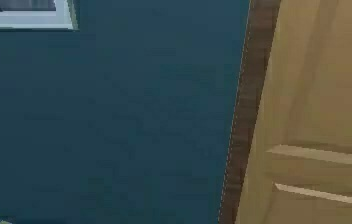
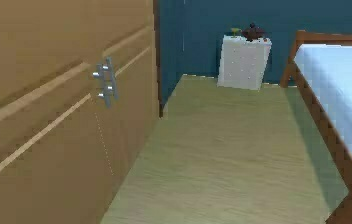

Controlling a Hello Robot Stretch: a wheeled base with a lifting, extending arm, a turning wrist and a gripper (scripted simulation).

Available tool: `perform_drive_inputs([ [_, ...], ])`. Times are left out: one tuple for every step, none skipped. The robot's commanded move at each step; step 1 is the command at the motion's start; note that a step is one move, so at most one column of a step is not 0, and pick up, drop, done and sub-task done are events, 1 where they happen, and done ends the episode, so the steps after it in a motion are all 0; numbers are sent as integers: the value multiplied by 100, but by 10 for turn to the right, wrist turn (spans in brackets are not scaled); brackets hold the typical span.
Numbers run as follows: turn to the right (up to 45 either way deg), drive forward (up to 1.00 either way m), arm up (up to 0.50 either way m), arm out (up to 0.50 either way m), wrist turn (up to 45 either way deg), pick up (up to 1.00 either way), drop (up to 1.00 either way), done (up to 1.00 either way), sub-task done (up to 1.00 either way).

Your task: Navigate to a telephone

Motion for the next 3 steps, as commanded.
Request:
perform_drive_inputs([
  [450,0,0,0,0,0,0,0,0],
  [450,0,0,0,0,0,0,0,0],
  [150,0,0,0,0,0,0,0,0],
])
